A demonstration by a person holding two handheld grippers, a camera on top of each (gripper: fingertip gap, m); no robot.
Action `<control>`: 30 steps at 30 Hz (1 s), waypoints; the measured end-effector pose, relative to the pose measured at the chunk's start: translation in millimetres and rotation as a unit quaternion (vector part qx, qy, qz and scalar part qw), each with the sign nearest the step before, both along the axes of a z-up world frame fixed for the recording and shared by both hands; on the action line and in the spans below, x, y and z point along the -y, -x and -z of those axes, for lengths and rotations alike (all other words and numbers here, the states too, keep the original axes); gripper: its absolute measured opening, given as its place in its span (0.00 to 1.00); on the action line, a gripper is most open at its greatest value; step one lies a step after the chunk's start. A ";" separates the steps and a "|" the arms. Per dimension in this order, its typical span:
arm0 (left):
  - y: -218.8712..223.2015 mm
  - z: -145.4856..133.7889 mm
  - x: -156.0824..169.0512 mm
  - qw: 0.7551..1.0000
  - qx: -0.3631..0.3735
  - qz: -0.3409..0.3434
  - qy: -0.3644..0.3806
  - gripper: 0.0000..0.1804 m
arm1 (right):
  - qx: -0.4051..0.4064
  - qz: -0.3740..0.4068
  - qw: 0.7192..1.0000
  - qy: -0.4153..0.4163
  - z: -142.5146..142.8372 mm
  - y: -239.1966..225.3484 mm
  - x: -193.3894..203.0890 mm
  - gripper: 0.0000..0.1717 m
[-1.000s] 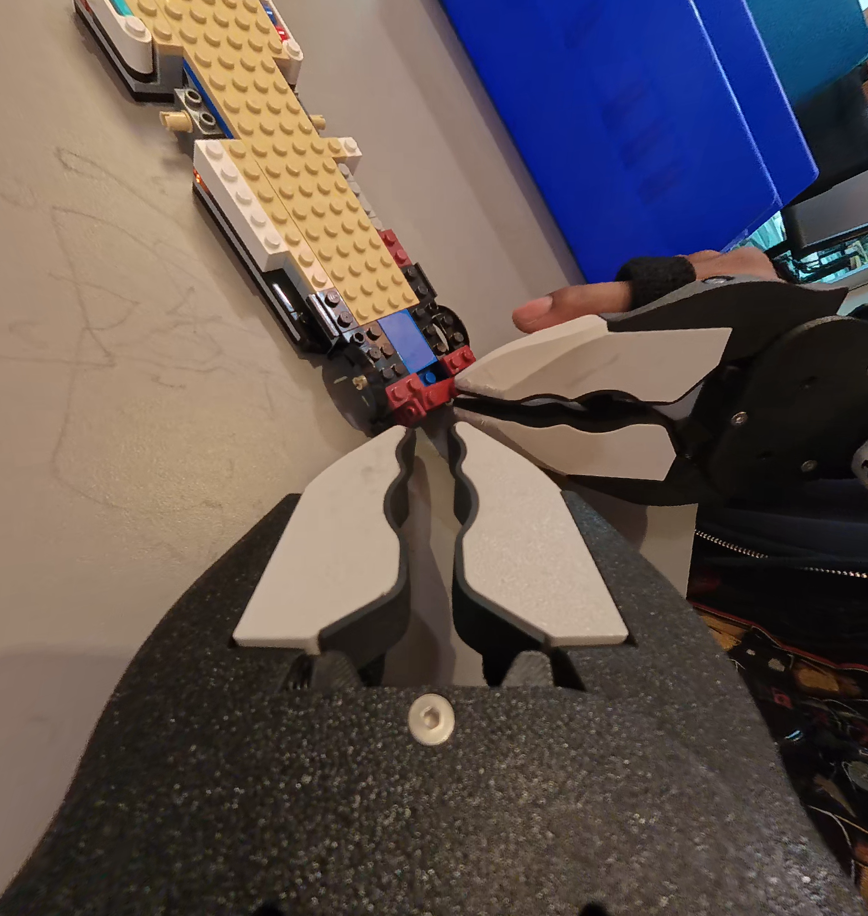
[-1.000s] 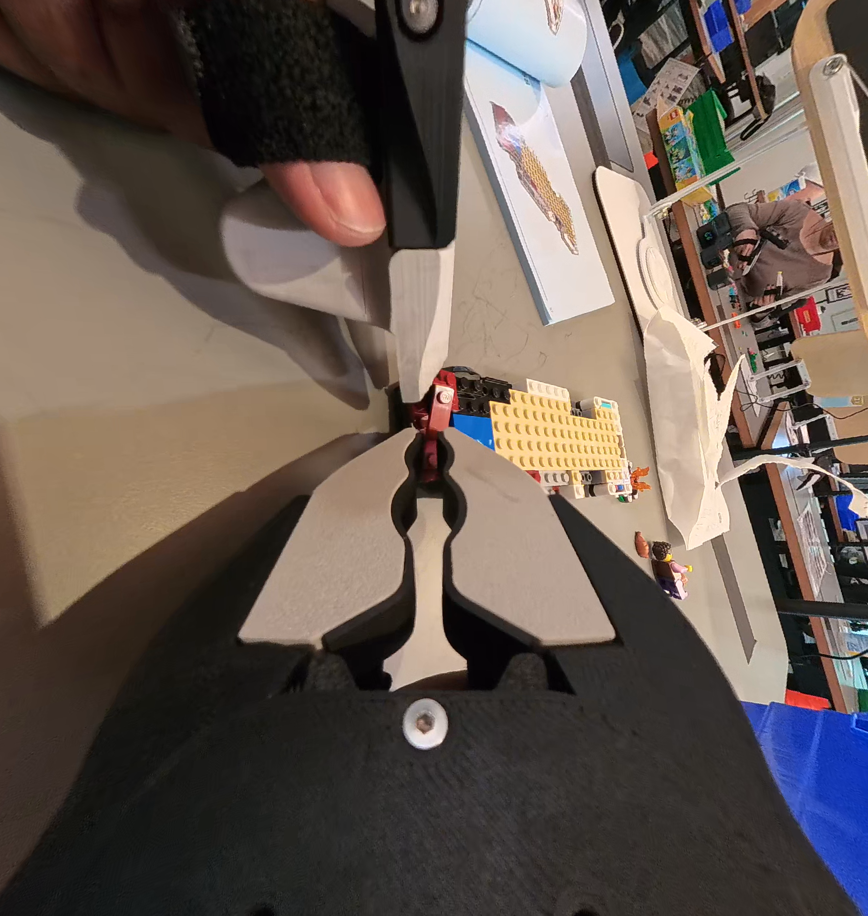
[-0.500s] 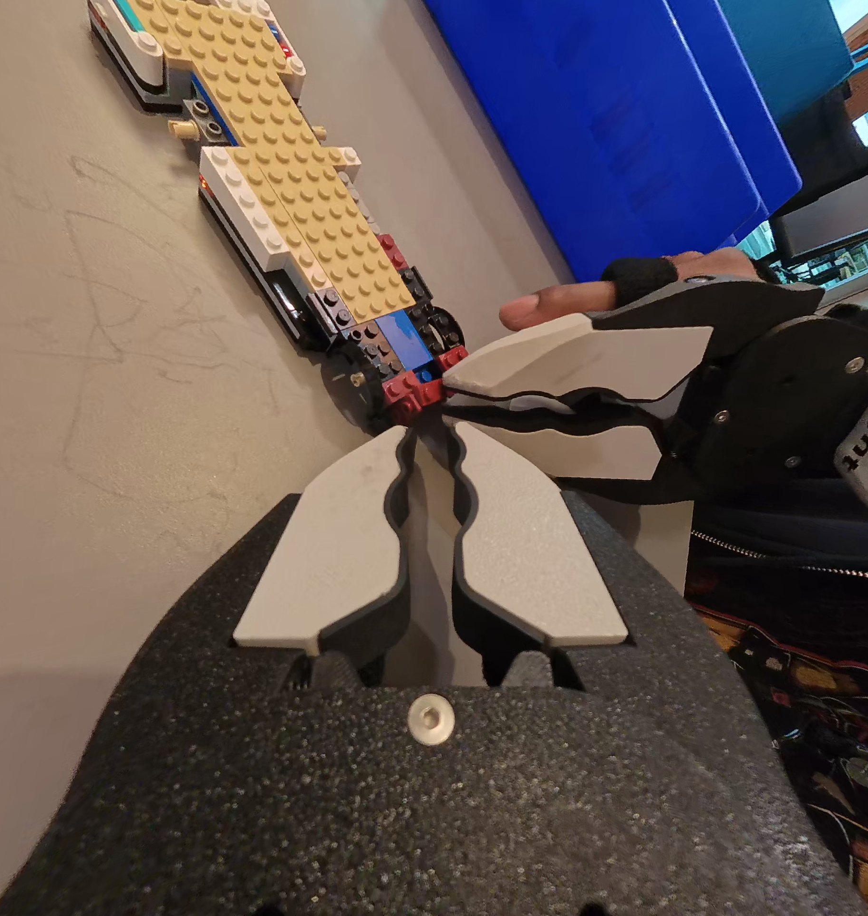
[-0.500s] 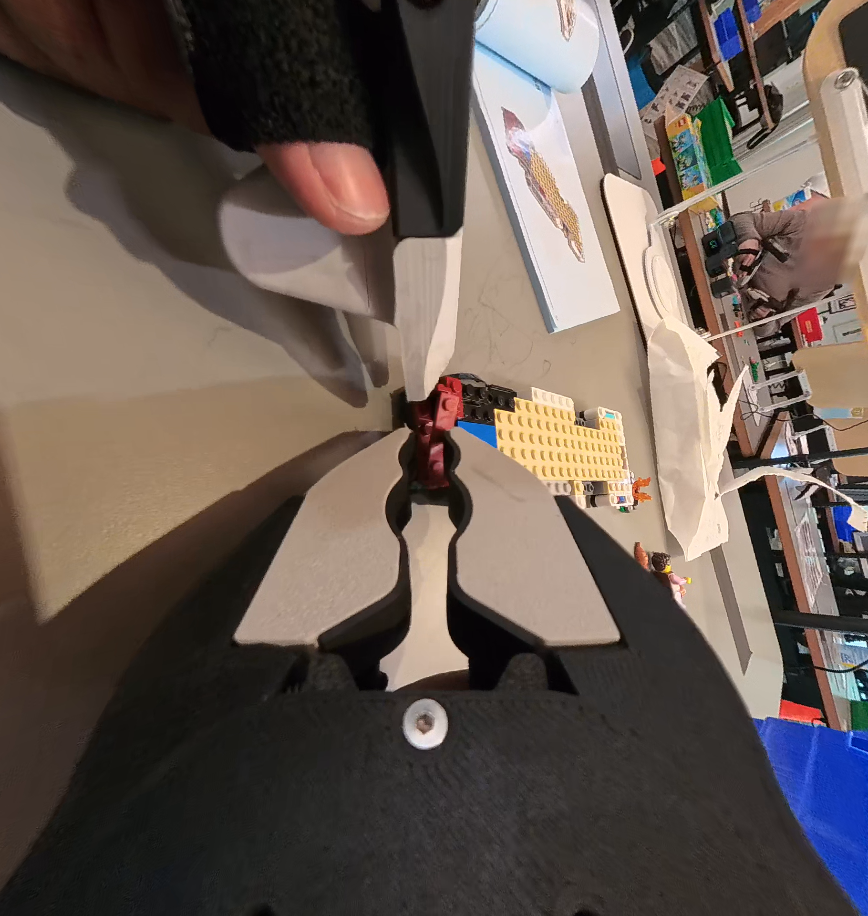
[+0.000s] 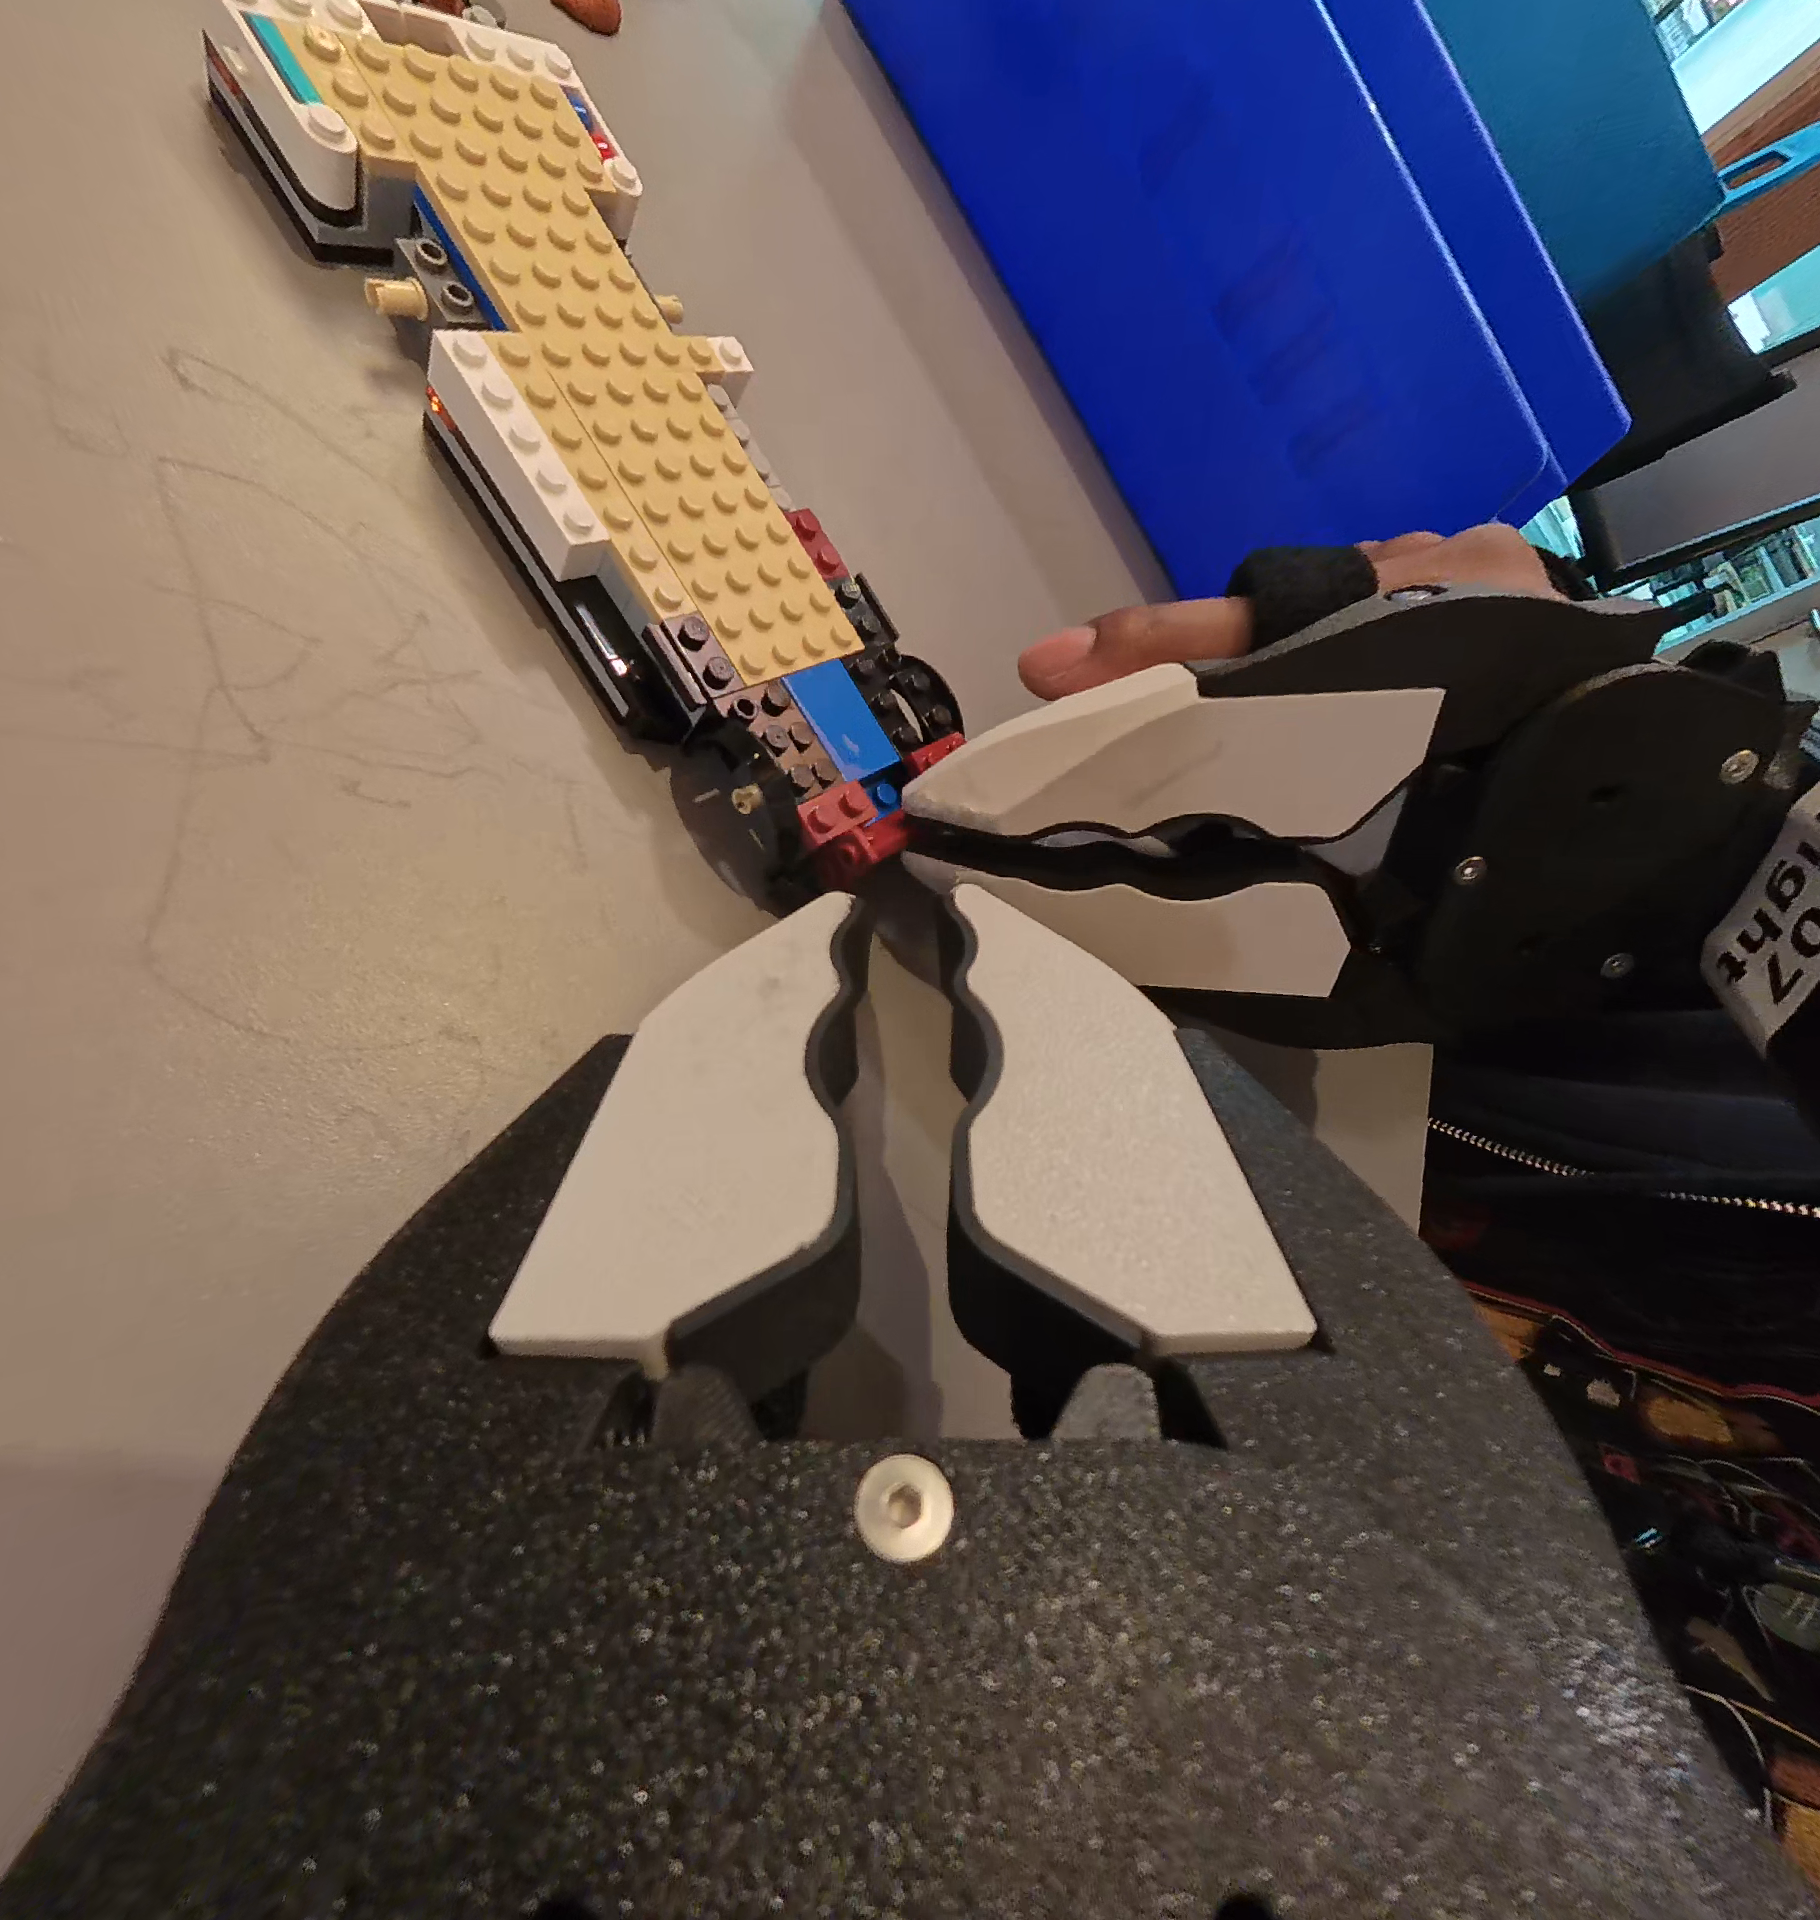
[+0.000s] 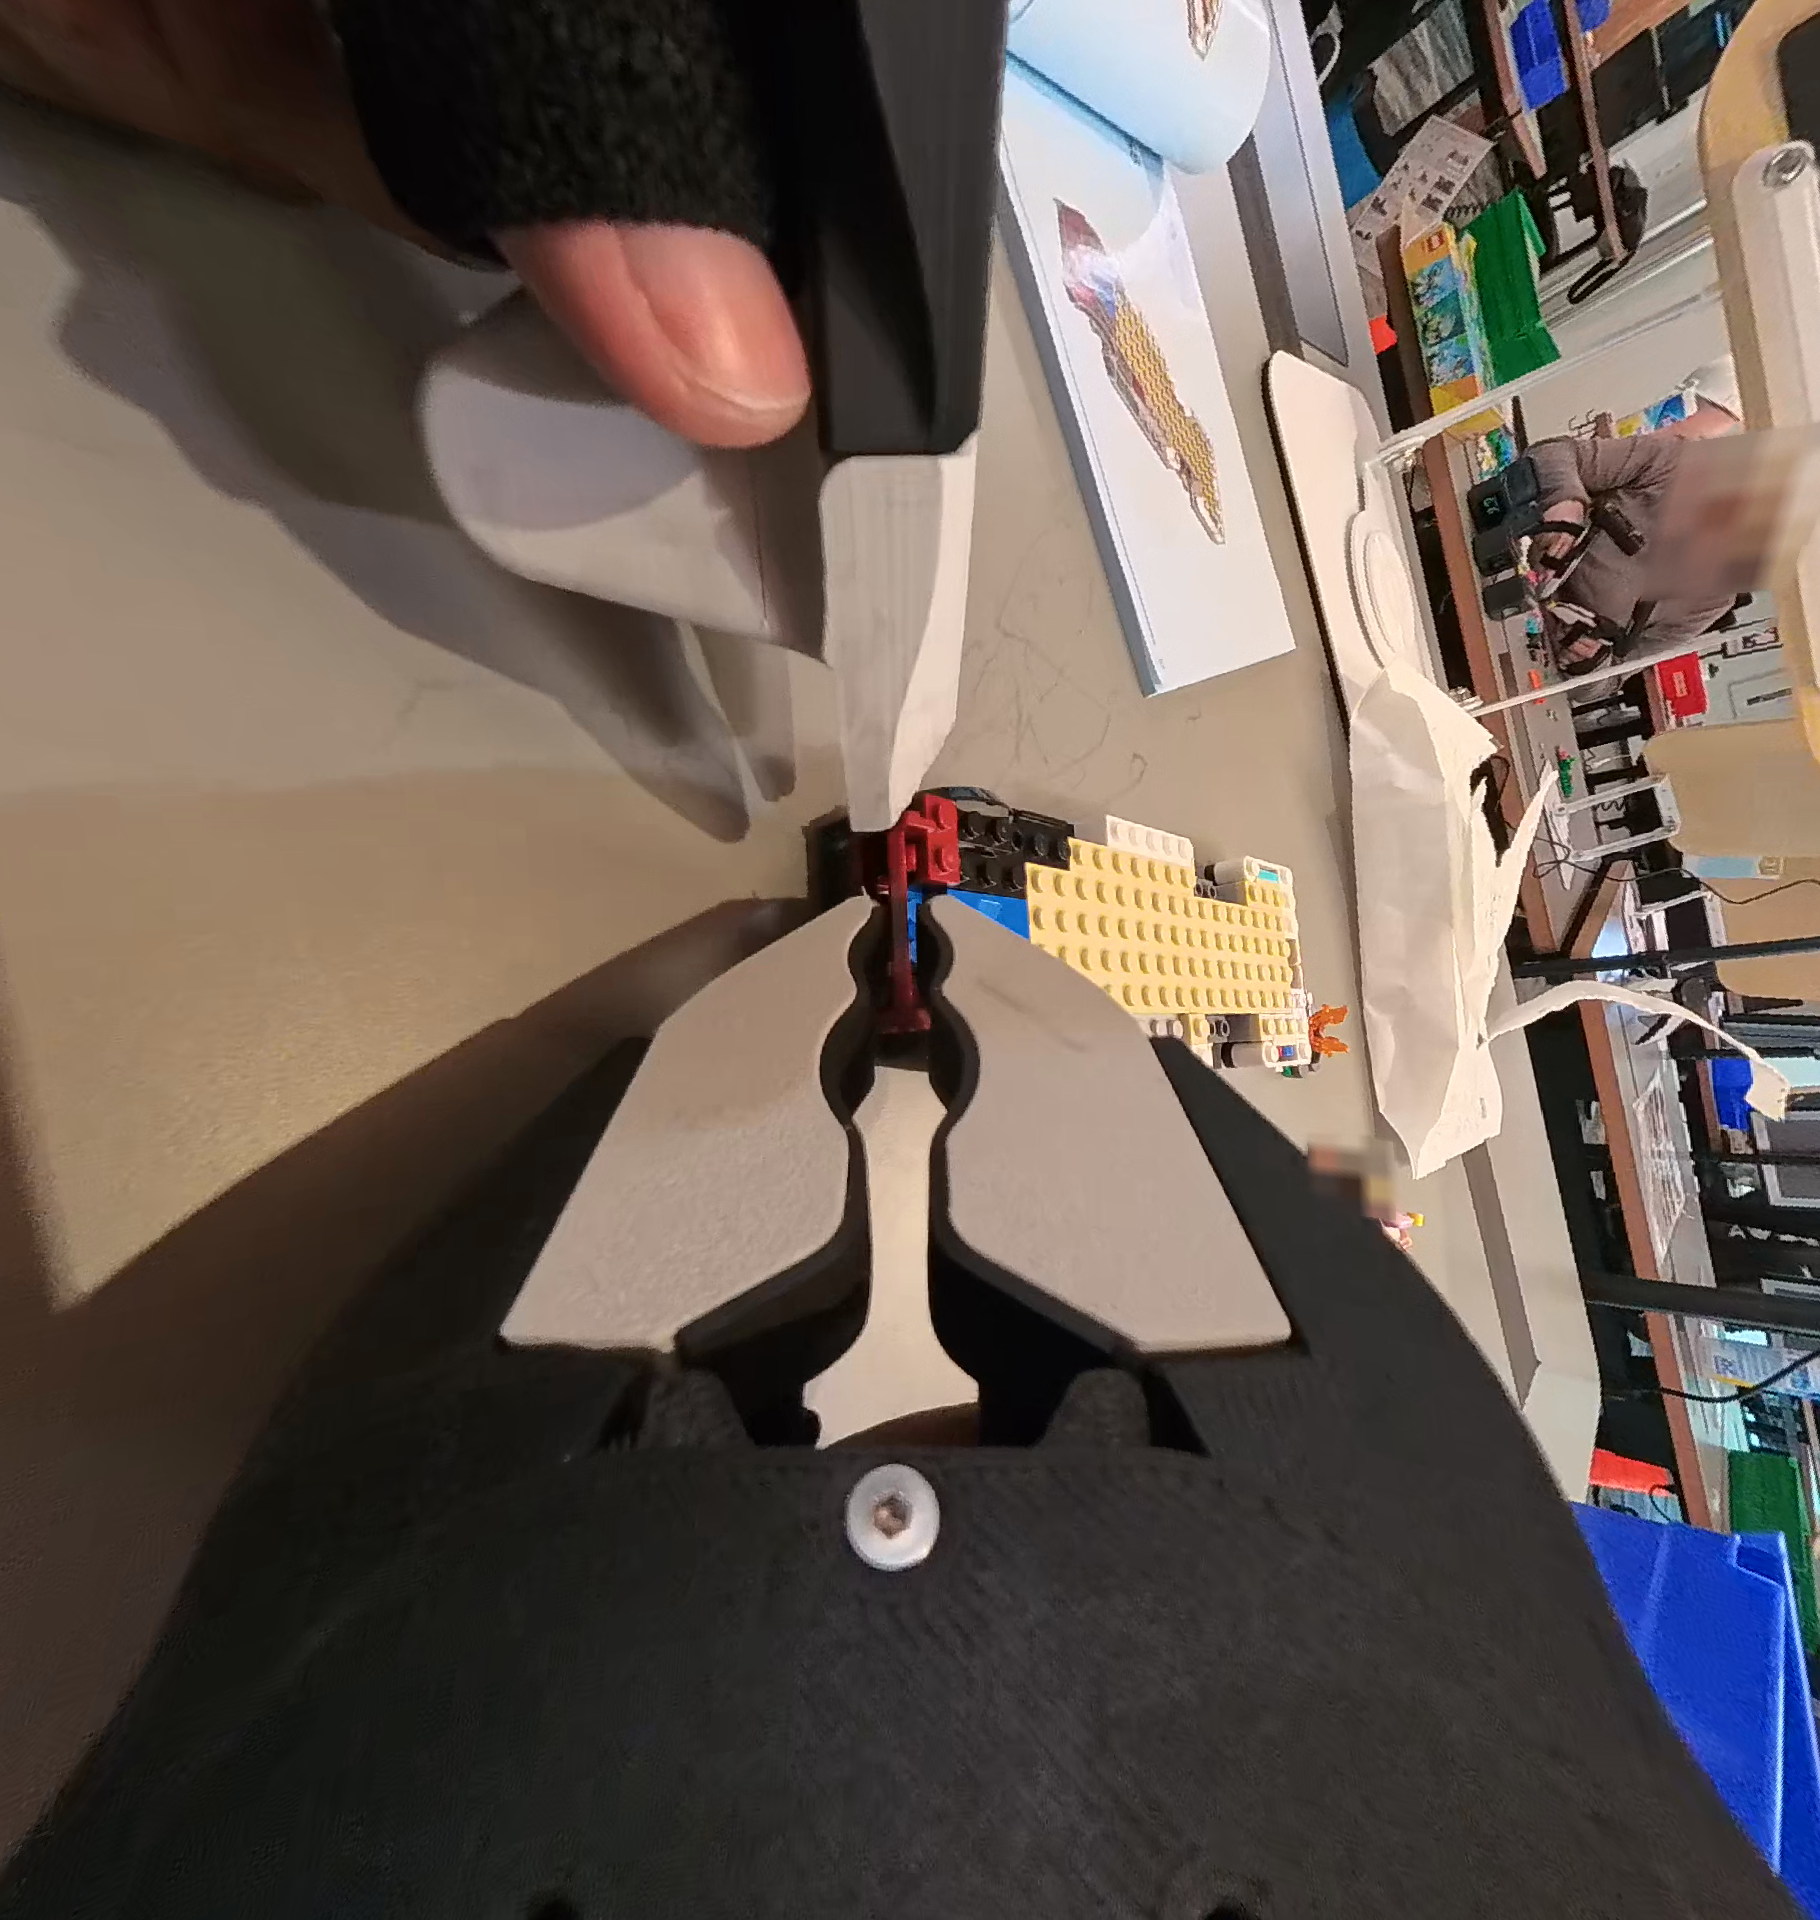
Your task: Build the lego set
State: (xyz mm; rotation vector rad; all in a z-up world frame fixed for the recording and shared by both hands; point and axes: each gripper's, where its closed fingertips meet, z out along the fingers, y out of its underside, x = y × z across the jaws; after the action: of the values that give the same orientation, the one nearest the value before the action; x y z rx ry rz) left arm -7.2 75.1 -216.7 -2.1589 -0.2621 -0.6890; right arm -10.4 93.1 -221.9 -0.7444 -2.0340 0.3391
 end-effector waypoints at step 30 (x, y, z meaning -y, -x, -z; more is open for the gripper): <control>-0.8 -3.7 3.0 1.000 0.005 0.000 -0.016 0.07 | 0.018 0.013 0.998 0.060 -2.5 -5.0 -3.1 0.08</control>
State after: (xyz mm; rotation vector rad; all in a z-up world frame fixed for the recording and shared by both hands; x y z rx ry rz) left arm -6.4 72.1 -213.1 -2.1259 -0.2547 -0.6988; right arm -5.4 96.2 -219.4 -0.8557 -2.0488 0.4380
